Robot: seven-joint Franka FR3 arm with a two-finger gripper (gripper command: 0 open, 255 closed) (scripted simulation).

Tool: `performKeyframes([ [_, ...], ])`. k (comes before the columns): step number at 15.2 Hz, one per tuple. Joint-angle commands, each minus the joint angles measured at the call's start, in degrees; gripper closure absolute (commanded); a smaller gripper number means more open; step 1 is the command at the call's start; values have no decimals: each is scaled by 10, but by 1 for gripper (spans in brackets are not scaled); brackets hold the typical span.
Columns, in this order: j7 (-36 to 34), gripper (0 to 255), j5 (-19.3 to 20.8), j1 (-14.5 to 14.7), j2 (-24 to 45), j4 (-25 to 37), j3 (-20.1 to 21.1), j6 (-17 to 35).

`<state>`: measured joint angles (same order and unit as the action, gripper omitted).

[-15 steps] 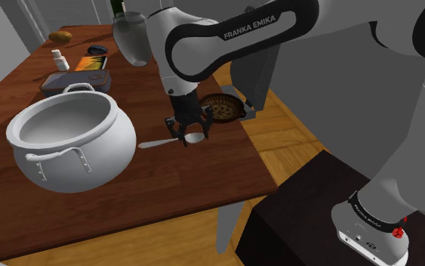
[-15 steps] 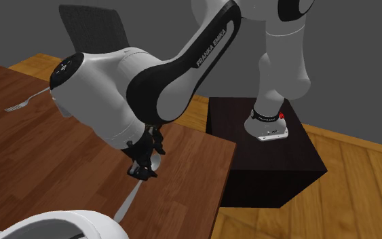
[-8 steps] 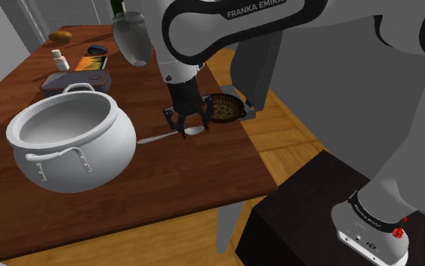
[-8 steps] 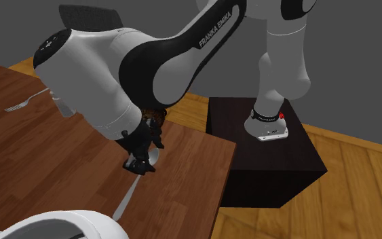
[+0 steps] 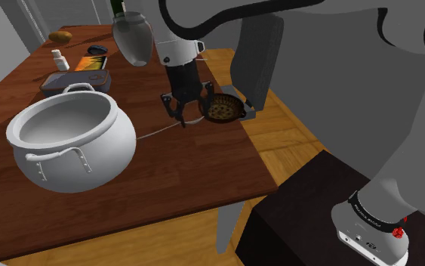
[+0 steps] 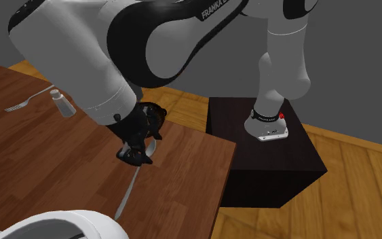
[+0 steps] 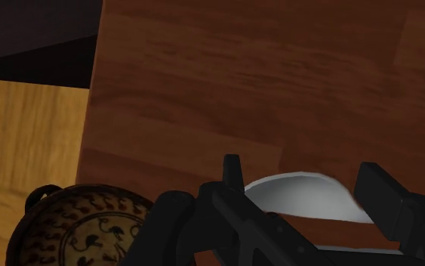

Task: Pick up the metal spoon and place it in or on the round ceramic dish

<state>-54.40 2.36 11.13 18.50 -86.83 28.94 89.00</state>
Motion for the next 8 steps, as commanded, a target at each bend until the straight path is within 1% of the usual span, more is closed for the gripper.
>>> performKeyframes([
  [1,-1,255,0,1,0,16,1,-16],
  [5,-3,255,0,4,1,49,2,-47],
  [6,-3,255,0,4,1,50,2,-48],
  [8,25,255,-7,-19,-24,21,-5,-43],
])
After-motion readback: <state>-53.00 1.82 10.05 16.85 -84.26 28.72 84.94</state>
